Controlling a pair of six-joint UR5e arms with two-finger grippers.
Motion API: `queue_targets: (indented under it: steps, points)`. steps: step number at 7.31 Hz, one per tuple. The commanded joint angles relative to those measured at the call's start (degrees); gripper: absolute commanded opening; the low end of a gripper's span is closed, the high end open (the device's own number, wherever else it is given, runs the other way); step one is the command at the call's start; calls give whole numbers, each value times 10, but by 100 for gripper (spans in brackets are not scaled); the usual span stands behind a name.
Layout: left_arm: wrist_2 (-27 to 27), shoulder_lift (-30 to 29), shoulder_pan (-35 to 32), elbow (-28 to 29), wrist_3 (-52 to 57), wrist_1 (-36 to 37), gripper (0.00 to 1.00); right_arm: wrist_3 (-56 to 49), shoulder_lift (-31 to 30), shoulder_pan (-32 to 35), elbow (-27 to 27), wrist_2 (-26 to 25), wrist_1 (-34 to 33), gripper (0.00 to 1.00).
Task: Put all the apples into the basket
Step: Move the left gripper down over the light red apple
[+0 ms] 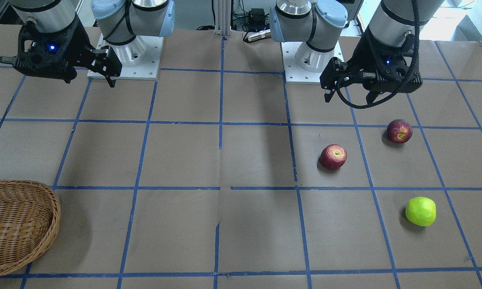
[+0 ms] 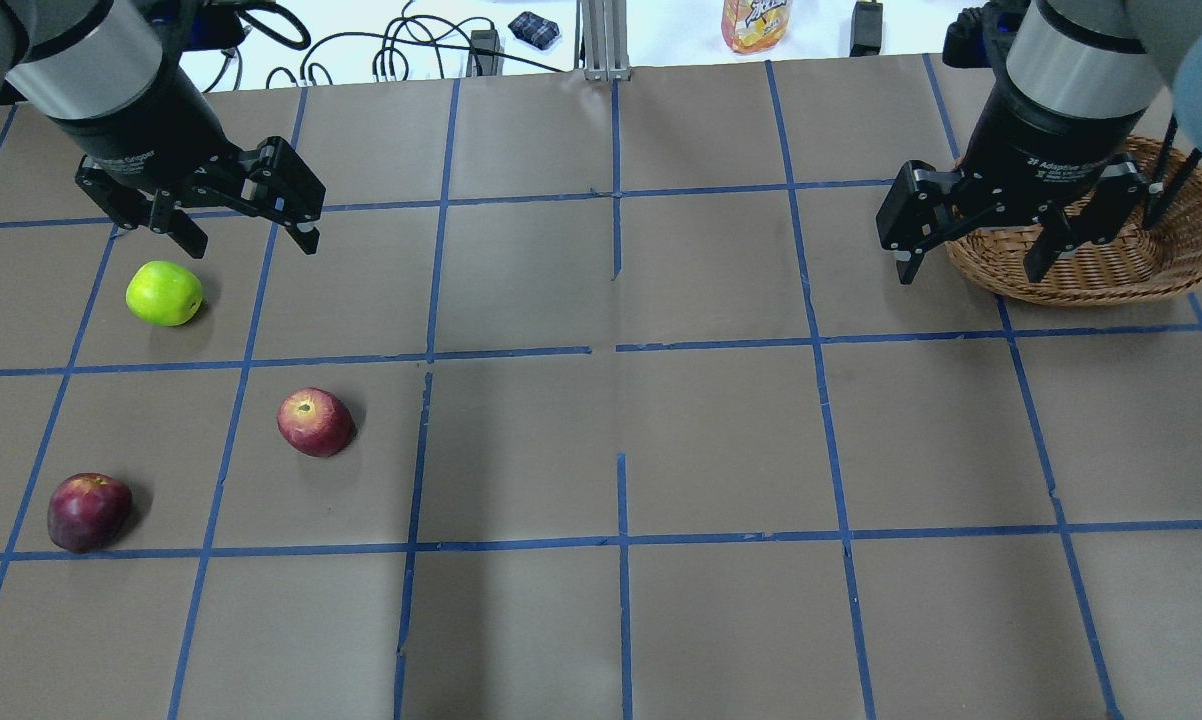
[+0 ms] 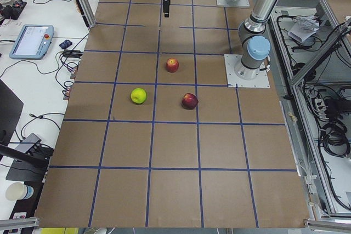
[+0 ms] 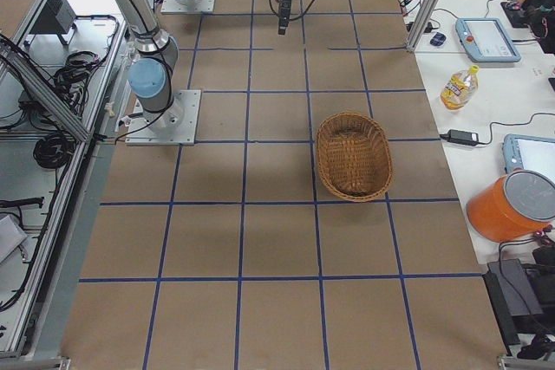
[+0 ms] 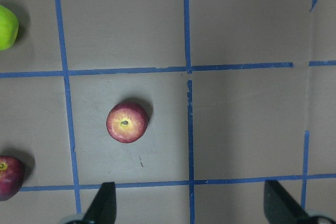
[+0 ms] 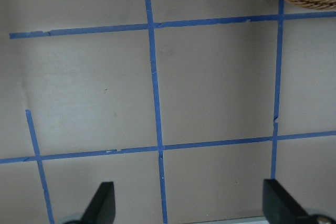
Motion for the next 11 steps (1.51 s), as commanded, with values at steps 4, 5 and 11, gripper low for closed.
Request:
queue_targets:
  steps: [4,5,11]
  points:
    - [-1,3,0,-4,2,1,100,4,-10,0,3,30,-1,100]
    - [1,1,0,-6,2,-2,100,4,-11,0,3,29,-1,100]
    - [2,-30,122,-193,175,123,100,5,-12,0,15,23,-3,100]
